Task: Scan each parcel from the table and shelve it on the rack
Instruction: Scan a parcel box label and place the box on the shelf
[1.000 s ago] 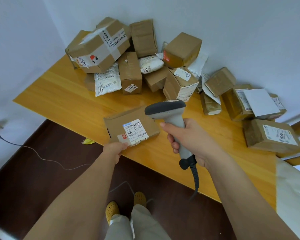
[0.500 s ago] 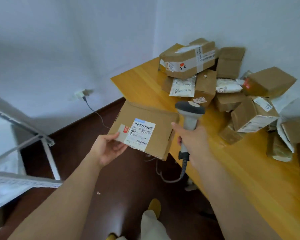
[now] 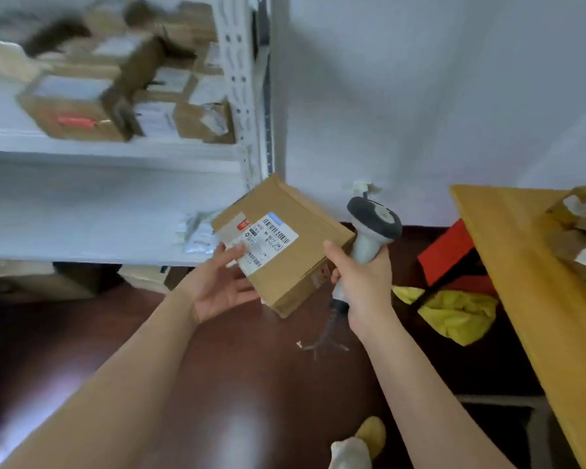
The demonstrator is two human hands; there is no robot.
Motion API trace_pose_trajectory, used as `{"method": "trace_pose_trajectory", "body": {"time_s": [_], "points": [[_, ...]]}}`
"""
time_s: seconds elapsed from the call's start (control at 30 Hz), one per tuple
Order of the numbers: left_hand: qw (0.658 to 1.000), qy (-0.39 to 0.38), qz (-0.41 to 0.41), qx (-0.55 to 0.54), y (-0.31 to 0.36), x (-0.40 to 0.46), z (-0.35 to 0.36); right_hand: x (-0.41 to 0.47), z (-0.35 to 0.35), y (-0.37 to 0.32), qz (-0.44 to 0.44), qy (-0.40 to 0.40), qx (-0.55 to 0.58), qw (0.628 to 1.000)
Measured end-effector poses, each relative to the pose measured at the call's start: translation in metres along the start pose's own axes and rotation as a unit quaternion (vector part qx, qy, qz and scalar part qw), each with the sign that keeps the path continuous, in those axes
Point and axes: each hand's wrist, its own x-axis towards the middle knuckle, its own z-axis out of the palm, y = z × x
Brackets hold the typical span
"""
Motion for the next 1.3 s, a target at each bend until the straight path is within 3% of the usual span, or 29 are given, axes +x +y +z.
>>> {"method": "trace_pose_trajectory", "body": {"time_s": [0.1,0.23,0.4,0.67,0.9,1.1,1.3], "points": [[0.997,-0.055,0.023,0.041,0.043,-0.077,-0.055,-0.040,0.093,0.016,0.011,-0.032,0.048,0.998],[0.997,-0.014,0.076,0.032,0.103,-0.159,-0.122,-0.091,0.207,0.021,0.010,-0.097,0.059,0.993],[0.984,0.052,0.171,-0.025,0.167,-0.200,-0.188,-0.118,0.312,0.017,0.009,-0.192,0.031,0.981],[0.932,0.228,0.262,-0.101,0.288,-0.182,-0.258,-0.085,0.468,0.016,-0.039,-0.249,-0.032,0.967],[0.895,0.354,0.255,-0.100,0.403,-0.147,-0.314,-0.045,0.599,-0.003,-0.020,-0.297,-0.062,0.953],[0.888,0.390,0.221,-0.099,0.478,-0.118,-0.382,-0.020,0.684,-0.007,-0.018,-0.335,-0.117,0.935],[0.905,0.362,0.207,-0.088,0.560,-0.075,-0.459,0.012,0.758,-0.004,-0.025,-0.313,-0.179,0.932]]}}
